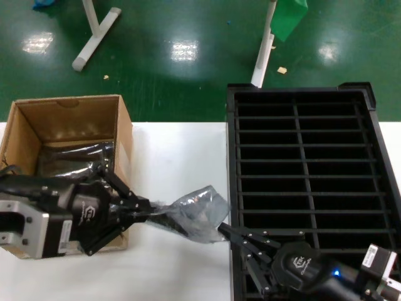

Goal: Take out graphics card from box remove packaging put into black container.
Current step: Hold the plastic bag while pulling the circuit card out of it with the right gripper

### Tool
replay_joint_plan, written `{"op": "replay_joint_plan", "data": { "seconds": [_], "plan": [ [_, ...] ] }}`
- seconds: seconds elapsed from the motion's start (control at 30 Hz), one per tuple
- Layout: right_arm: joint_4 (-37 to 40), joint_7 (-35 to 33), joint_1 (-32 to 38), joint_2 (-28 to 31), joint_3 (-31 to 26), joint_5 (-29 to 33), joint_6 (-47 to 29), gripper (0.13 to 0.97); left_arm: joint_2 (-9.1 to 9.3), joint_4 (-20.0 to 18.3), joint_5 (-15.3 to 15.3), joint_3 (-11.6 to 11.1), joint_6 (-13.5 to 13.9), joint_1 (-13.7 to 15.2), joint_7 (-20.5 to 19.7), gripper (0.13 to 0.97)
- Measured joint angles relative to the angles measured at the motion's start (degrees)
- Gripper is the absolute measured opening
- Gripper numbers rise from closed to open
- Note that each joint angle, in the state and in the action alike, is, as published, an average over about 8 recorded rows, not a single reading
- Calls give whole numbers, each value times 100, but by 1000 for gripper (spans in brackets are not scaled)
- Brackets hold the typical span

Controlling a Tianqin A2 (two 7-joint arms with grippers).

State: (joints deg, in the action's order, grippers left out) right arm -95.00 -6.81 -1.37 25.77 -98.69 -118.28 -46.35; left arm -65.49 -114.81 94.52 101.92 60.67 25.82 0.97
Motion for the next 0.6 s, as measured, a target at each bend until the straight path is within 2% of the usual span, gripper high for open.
{"op": "replay_joint_plan", "data": {
  "seconds": [0.33,0.6],
  "plan": [
    [-153,91,-145,-18,-31,-38,129,147,540,286,-336,348,-78,364,161,142],
    [-171,160,-180,13,-34,-61,178,147,794,367,-432,476,-194,388,280,142]
  ]
}}
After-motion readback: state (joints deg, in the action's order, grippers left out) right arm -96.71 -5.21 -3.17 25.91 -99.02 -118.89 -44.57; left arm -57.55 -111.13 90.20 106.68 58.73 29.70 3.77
